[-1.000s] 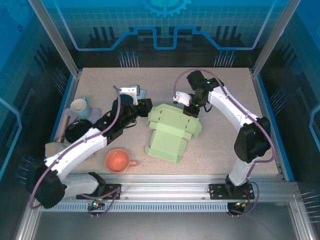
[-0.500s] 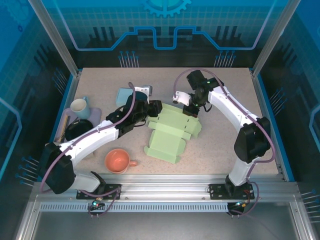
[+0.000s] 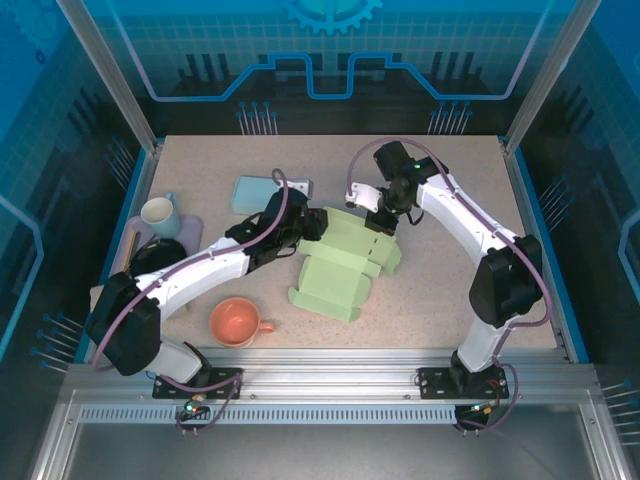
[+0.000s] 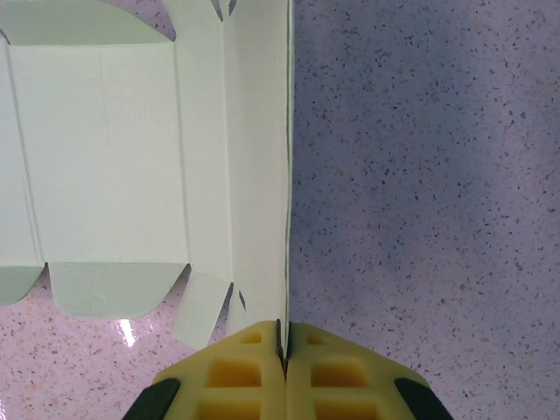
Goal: Fold the paper box
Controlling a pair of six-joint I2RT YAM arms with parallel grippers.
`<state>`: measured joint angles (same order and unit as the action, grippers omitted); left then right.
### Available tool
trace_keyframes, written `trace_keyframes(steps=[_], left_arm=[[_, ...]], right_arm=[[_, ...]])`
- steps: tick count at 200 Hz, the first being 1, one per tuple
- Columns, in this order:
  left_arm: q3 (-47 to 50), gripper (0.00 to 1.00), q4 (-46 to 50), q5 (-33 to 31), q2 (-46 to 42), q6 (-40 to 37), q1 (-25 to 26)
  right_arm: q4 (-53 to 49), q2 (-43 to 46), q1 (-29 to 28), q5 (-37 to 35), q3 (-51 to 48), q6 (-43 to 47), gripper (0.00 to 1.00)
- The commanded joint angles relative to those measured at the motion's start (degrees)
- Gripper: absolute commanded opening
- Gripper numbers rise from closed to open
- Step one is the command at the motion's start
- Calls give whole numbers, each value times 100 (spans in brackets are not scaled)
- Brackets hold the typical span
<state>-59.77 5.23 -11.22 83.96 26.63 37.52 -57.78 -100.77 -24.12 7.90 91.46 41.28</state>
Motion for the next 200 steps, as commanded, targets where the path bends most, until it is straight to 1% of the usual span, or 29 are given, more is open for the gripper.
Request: trace_keyframes(steps=[1,26,51,71,92,115,132,149,165,171,186,200], left_arm=[[-219,33,-310,412,42,-160,134],[-270,33,-413,615,192,-103,165],[-316,33,-468,640,363,-66,167],[-275,33,-511,650,335,-92,168],[-128,34,-436,419,131,-194,162],[164,40,-269,13,1,-498,142],[502,47,-370,-138,-31,-864,51],[831,56,-670,-84,-25,-916,-152],[940,76,-769,-104,38,-871,-291],[954,82,-787,-133,71,-870,-317],[967,88,-812,-173,188,-895,-350],[1035,90,-878,-190,282,-846,-390]], right_arm=[[90,106,-67,71,-55,-93,0],[147,84,-75,123,-108,-70,0],[169,88,-80,169,-113,-67,0],[234,103,-74,185,-169,-43,0],[282,63,-44,173,-207,-43,0],[245,-42,-8,185,-189,-41,0],[215,-126,-12,178,-156,-16,0],[216,-211,-5,185,-135,-25,0],[199,-273,12,187,-128,-15,0],[189,-297,12,190,-112,-14,0],[188,-348,44,198,-111,3,0],[188,-384,85,246,-98,10,0]])
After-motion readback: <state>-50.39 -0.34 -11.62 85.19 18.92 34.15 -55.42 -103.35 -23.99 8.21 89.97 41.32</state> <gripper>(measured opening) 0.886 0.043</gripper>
